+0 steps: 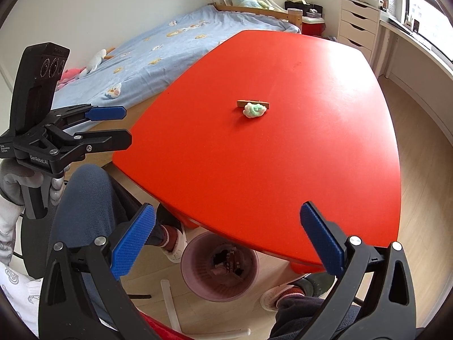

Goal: Collect trash
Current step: 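Move both tools back up to the clothespin and fluffy ball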

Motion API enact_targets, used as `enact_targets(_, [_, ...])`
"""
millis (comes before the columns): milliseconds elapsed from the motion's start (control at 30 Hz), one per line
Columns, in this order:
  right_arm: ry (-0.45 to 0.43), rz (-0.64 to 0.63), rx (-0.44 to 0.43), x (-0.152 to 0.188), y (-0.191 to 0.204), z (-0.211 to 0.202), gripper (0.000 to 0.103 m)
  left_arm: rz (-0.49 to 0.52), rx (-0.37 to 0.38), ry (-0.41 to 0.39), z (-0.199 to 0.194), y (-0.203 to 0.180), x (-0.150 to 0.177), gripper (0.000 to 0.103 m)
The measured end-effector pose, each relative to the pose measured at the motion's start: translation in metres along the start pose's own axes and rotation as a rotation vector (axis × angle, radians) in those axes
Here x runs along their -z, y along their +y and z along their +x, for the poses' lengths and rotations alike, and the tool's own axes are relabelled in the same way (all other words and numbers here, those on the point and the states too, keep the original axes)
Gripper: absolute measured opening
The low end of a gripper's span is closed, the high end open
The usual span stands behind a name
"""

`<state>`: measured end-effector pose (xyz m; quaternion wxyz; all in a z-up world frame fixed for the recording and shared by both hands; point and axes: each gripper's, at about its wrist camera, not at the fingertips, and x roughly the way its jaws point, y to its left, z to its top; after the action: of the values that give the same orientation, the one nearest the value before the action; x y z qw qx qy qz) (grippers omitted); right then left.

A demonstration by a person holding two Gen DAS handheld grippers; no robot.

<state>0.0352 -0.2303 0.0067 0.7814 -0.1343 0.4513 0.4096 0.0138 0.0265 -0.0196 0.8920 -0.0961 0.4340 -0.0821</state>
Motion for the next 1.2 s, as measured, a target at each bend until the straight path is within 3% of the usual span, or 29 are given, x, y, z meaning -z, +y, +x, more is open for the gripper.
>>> enact_targets(500, [0.003,-0.004,0.05,-0.064,-0.024,0.05,0.1,0.085,0.002,0.05,0.047,0.032,-0.055,0.095])
enact_targets(1200, [0.061,0.021,0.079,-0.104,-0.041,0.136,0.1,0.162,0.007,0.152,0.12,0.063,-0.1,0.095])
